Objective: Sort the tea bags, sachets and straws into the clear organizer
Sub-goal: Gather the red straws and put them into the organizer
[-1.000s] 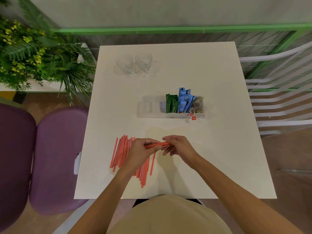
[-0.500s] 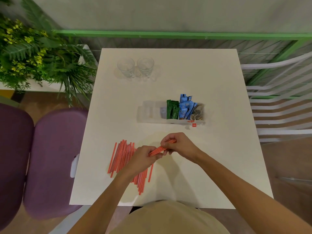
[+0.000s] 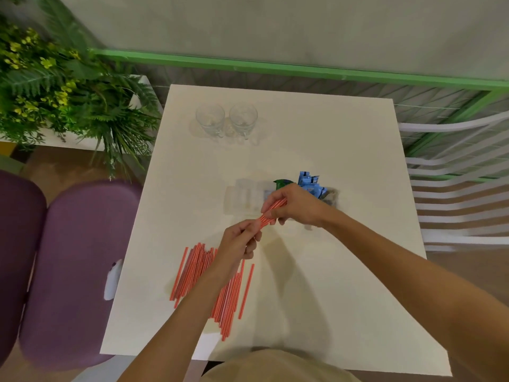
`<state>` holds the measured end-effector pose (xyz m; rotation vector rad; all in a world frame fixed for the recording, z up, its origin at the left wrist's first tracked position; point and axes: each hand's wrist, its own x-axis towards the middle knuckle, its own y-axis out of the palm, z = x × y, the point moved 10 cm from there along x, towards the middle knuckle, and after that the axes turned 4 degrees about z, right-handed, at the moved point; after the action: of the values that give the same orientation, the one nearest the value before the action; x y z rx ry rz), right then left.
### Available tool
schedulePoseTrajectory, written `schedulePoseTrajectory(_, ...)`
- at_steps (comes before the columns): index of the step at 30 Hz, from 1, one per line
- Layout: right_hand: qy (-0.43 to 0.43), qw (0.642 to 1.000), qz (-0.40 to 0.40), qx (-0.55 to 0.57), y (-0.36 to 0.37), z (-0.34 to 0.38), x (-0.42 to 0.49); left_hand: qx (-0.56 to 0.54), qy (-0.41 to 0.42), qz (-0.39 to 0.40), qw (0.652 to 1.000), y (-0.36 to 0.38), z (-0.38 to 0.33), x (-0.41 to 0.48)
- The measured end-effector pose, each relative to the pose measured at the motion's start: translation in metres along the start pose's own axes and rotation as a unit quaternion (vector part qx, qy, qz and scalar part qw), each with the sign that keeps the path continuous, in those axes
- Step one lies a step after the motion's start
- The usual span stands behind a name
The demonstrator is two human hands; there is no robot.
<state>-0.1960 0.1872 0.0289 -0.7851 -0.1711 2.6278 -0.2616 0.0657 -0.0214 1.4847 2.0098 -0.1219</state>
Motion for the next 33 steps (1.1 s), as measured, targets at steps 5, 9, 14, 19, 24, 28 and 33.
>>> schedulePoseTrajectory(5,0.017,1.000,0.023,0.013,-0.015,0.008,0.017,0.005,0.049,-0.058,0.997,-0.004,-0.018,0.024)
schedulePoseTrajectory(9,0.024,0.999,0.042,-0.018,-0.033,0.017,0.033,0.022,0.066,-0.083,0.994,-0.005,-0.025,0.041)
schedulePoseTrajectory(14,0.025,0.990,0.071,-0.116,-0.057,0.030,0.060,0.016,0.052,-0.094,0.994,-0.011,-0.024,0.054)
schedulePoseTrajectory(19,0.038,0.971,0.062,-0.226,-0.078,0.033,0.084,0.082,0.030,-0.109,0.990,-0.033,-0.008,0.050)
schedulePoseTrajectory(24,0.061,0.943,0.081,-0.318,-0.064,0.019,0.097,0.201,0.064,-0.107,0.972,-0.037,-0.007,0.050)
schedulePoseTrajectory(28,0.050,0.930,0.104,-0.349,-0.039,0.013,0.101,0.236,0.072,-0.091,0.965,-0.029,-0.011,0.055)
schedulePoseTrajectory(33,0.047,0.921,0.107,-0.371,-0.033,0.015,0.106,0.268,0.072,-0.102,0.955,-0.028,-0.011,0.057)
